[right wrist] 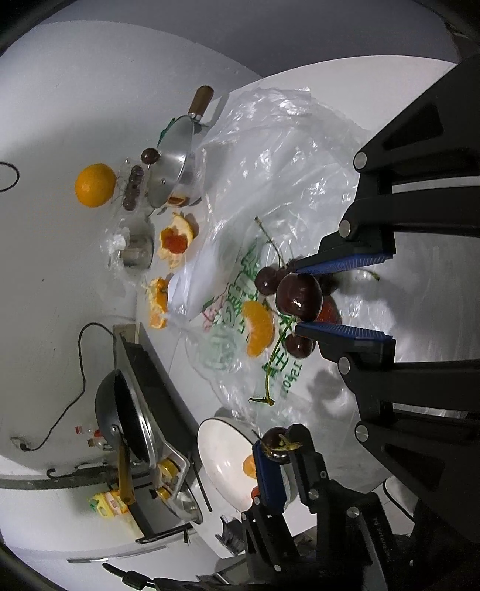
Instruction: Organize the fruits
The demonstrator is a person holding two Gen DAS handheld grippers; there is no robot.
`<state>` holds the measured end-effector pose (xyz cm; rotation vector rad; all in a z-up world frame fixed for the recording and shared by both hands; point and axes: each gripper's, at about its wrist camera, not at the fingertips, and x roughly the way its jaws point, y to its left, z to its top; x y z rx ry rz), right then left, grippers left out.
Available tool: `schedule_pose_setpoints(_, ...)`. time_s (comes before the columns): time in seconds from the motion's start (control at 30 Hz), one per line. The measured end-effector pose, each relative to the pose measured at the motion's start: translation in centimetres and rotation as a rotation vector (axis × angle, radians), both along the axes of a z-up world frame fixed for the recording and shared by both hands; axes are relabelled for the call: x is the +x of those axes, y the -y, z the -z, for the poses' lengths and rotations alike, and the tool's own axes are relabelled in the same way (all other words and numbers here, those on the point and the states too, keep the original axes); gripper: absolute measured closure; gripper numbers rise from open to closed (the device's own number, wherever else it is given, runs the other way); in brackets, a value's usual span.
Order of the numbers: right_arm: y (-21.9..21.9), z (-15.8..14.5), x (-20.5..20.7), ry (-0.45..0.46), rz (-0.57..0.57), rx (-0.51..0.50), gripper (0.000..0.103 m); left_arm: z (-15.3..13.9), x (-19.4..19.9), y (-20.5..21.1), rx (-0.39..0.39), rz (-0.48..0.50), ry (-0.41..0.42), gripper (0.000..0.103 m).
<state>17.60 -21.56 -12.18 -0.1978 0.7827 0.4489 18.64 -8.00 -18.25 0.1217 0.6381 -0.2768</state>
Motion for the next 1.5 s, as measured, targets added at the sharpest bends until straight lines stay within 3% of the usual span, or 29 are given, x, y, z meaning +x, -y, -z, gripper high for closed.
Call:
schedule_pose_setpoints(0.57, -4.7, -0.9, -0.3, 0.019, -0.051, -0.03, 0.075, -1.0, -1.5, -5.3, -0.05, -0.074, 0.043, 0.073)
schedule_pose_setpoints(1.5, -14.0, -0.8, 0.3, 0.023, -0.149, -0.065, 0.075, -0.2, -3.0, -15.1, -0.102, -0.199, 0.048, 0.073)
